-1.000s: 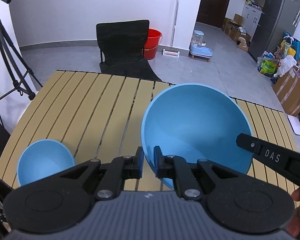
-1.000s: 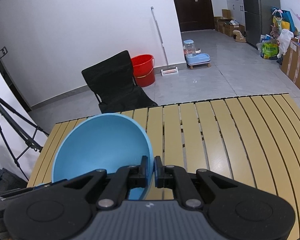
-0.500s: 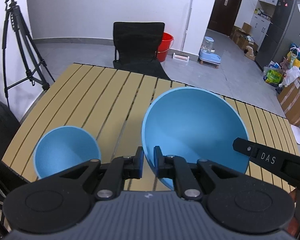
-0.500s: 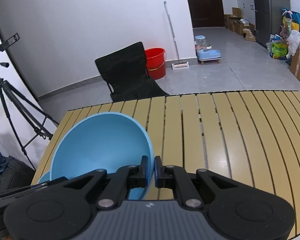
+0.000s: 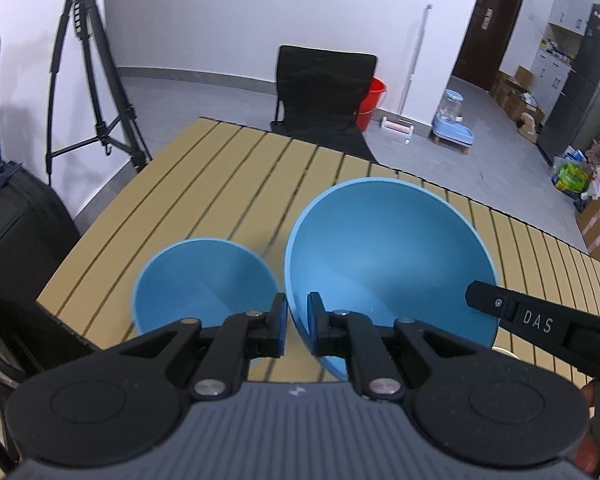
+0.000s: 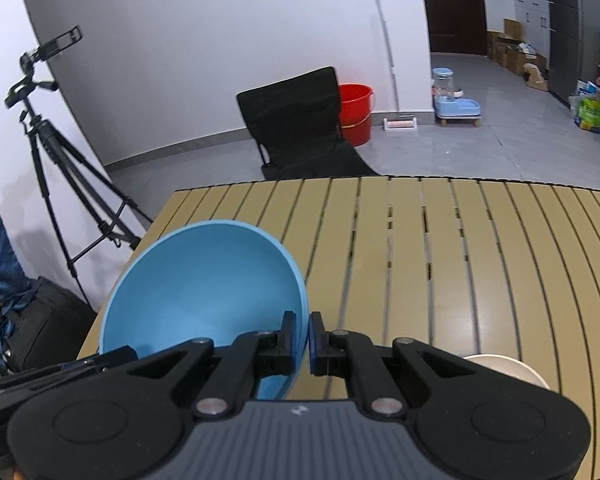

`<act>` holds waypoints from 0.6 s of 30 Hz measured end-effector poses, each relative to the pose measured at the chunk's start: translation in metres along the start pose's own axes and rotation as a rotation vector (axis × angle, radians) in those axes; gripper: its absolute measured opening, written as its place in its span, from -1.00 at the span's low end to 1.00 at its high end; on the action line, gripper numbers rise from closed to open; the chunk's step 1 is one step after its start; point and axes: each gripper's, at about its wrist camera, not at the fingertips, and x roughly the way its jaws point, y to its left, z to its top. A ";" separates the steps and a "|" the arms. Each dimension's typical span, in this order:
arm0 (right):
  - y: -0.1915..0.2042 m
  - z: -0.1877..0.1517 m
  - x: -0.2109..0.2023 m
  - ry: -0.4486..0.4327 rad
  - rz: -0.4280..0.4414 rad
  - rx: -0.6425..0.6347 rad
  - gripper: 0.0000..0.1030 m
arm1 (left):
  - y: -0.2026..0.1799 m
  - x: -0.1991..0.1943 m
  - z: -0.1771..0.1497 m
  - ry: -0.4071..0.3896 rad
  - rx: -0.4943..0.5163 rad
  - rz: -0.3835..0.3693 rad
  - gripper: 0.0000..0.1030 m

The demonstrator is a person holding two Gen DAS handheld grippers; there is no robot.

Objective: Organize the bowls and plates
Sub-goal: 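Lift the bowl with both grippers and carry it toward the nested bowls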

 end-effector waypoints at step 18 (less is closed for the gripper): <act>0.081 -0.005 0.045 0.044 0.052 -0.106 -0.87 | 0.076 0.014 0.004 -0.014 -0.099 0.063 -0.79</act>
